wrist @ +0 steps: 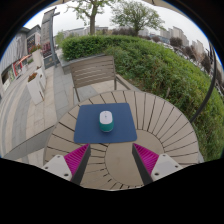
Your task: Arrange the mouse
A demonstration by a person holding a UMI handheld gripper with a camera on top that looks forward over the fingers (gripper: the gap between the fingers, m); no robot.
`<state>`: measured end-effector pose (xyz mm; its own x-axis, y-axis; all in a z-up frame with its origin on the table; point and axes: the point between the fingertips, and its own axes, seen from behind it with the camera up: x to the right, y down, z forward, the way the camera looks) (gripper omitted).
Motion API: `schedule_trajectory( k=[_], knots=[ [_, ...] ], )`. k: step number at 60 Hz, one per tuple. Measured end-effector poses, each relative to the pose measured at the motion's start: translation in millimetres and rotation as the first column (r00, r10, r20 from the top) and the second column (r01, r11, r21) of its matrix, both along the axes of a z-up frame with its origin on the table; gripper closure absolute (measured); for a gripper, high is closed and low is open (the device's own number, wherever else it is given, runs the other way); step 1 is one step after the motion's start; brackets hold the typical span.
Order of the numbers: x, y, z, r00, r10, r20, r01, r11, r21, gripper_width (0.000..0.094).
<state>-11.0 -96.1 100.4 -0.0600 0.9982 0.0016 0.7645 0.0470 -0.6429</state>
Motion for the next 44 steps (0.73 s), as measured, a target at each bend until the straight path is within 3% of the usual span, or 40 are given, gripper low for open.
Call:
schedule_trajectory(
  k=[12,19,25,31,44],
  knots=[
    [120,34,36,0.998,-0.04,0.057,0.035,0.995,0.088,0.0086],
    [168,43,44,0.991,-0.109,0.073,0.103,0.992,0.078,0.0081],
    [180,39,47,0.993,-0.098,0.07,0.093,0.993,0.066,0.0083],
    [173,49,55,0.992,-0.123,0.034,0.119,0.987,0.107,0.0072],
    [178,30,51,0.994,-0.102,0.047,0.098,0.992,0.076,0.0082]
  ],
)
